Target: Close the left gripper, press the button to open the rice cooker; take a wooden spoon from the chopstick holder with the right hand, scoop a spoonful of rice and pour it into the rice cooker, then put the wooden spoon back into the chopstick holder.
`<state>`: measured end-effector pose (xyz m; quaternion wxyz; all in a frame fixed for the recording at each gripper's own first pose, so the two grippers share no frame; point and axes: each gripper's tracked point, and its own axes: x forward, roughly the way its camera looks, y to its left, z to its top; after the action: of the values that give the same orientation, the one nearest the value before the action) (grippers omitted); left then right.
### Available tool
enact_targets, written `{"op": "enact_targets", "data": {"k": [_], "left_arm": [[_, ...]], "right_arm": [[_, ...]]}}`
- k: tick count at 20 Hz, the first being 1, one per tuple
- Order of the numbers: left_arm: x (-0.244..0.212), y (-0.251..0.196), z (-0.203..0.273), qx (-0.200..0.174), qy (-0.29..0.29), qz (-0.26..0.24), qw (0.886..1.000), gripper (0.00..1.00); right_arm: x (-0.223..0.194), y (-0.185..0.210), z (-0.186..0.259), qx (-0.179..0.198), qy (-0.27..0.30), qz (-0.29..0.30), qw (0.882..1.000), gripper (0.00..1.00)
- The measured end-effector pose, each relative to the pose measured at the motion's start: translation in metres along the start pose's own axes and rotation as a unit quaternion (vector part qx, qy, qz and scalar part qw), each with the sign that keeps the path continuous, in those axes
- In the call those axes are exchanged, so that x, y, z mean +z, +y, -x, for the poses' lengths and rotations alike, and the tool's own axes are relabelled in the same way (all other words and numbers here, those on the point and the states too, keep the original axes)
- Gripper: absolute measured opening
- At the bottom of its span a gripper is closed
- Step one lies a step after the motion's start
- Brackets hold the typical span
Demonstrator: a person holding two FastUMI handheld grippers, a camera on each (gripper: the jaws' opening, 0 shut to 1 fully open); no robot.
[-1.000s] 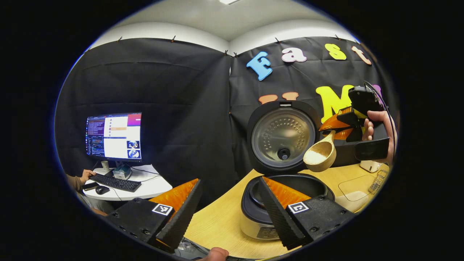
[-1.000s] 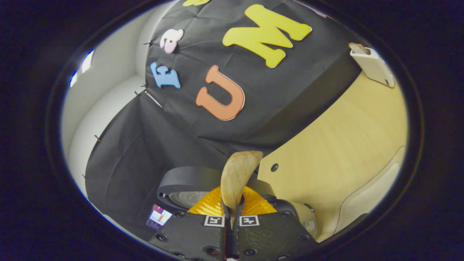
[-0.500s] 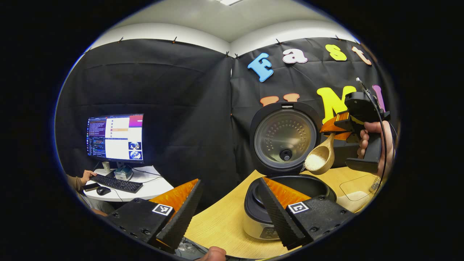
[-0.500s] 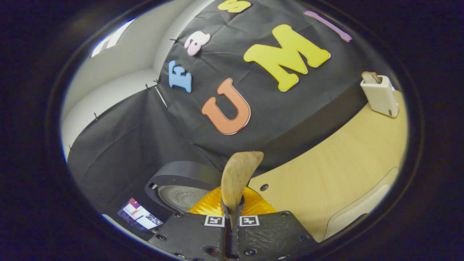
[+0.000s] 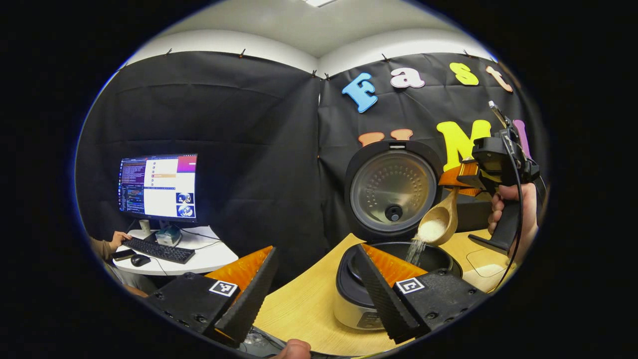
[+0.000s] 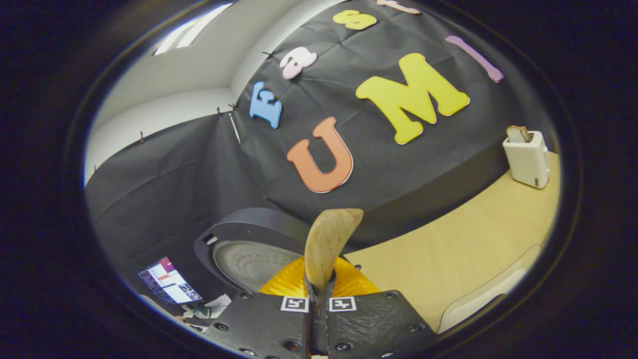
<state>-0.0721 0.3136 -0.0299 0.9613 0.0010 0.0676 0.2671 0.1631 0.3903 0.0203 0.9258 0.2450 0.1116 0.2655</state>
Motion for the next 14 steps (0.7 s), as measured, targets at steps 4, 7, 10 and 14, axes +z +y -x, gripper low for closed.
{"op": "enact_targets", "data": {"k": [4, 7, 10, 14], "left_arm": [[-0.002, 0.001, 0.0, -0.003, 0.003, 0.005, 1.0, 0.99], [-0.002, 0.001, 0.0, -0.003, 0.003, 0.006, 1.0, 0.99], [0.0, 0.004, 0.0, 0.002, -0.001, 0.007, 1.0, 0.99], [0.005, 0.006, 0.002, 0.006, -0.009, 0.011, 1.0, 0.99]], "right_arm": [[-0.005, 0.014, 0.002, 0.009, -0.02, 0.055, 0.998, 0.0], [-0.003, 0.028, 0.006, 0.019, -0.033, 0.088, 0.995, 0.0], [-0.007, 0.046, 0.01, 0.032, -0.052, 0.15, 0.987, 0.0], [-0.011, 0.076, 0.018, 0.061, -0.085, 0.258, 0.96, 0.0]]}}
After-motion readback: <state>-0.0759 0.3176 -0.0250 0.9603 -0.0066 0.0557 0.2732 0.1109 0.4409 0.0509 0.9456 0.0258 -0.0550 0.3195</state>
